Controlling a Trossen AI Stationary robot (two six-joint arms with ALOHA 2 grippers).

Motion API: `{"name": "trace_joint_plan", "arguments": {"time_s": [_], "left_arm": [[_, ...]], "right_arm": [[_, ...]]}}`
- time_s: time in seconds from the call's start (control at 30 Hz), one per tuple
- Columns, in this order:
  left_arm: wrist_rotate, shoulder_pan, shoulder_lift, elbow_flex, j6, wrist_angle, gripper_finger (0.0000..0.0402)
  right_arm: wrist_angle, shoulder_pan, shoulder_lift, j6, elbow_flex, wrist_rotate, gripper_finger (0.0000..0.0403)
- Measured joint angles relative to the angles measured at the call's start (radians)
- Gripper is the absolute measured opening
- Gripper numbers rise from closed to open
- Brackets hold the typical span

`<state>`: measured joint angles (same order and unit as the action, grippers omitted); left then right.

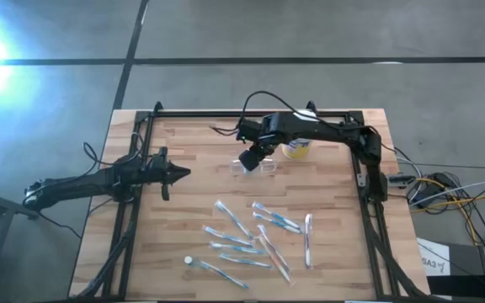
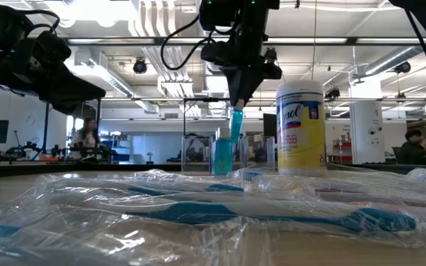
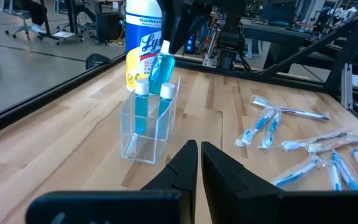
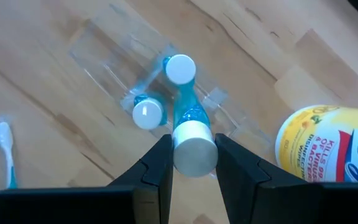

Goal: Pick & Place toothbrushing station
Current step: Put the blue mouthwash into the transparent organizer

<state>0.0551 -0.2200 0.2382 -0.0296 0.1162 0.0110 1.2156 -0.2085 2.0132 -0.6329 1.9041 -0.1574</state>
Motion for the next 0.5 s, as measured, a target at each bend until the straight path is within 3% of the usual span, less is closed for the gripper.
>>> {"name": "trace_joint_plan", "arguments": {"time_s": [0.5], "left_arm": [[0.0,0.0,0.0,0.0,0.001,0.0,0.0026]], "right_arm": [[-0.002,-0.019,0.0,-0.022,-0.012,-0.002,0.0091]]}}
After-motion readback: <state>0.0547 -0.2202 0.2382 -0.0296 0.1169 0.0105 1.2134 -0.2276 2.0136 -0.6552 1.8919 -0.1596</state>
